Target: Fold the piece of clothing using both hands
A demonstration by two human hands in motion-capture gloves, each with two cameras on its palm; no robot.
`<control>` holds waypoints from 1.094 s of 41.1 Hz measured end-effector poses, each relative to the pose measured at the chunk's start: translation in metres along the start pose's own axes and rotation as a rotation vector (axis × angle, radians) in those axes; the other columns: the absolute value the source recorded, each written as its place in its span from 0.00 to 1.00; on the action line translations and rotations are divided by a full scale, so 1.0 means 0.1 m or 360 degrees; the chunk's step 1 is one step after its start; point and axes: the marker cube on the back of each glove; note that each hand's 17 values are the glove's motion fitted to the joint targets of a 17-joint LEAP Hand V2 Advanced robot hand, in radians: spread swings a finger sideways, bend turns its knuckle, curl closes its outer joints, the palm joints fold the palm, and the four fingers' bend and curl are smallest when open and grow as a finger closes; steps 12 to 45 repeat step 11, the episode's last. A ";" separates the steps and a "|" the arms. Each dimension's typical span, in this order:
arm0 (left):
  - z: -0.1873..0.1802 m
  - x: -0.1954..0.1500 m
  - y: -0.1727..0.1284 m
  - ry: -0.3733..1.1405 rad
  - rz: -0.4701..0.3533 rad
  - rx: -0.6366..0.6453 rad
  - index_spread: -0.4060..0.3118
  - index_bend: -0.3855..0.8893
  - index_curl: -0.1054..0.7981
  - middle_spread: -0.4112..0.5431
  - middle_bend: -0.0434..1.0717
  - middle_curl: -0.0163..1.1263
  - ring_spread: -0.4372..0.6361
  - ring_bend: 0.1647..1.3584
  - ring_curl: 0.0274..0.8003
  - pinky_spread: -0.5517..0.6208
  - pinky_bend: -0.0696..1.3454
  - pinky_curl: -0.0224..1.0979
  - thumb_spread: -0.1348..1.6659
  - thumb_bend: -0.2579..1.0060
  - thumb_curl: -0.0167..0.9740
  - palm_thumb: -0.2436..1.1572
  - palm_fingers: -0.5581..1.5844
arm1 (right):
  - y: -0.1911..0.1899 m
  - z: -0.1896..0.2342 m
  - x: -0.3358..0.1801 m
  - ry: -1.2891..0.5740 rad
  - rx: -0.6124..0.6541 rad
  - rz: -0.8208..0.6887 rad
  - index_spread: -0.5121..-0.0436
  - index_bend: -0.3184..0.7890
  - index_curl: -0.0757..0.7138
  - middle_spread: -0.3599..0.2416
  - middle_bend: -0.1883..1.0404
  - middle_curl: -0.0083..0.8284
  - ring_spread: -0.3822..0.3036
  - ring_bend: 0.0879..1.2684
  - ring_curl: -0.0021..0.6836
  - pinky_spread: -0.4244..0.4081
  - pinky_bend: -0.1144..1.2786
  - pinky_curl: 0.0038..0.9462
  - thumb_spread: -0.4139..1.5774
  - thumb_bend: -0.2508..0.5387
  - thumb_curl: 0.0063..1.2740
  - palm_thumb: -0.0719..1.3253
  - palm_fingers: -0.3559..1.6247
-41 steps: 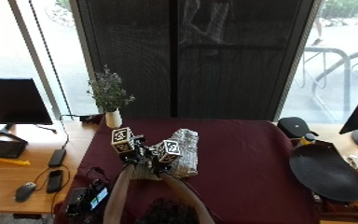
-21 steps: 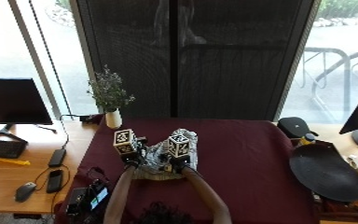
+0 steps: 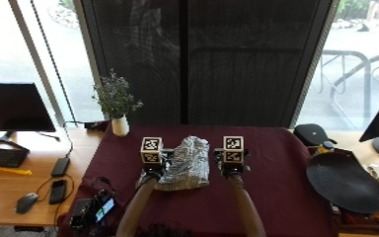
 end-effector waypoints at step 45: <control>0.07 0.14 0.01 0.0024 -0.0033 -0.0025 0.39 0.40 0.43 0.39 0.30 0.40 0.54 0.33 0.40 0.73 0.32 0.36 0.87 0.20 0.28 0.44 0.46 | 0.09 0.10 0.17 -0.0177 0.0119 0.0021 0.37 0.42 0.47 0.57 0.30 0.43 0.71 0.14 0.48 0.80 0.48 0.34 0.88 0.31 0.24 0.34 0.34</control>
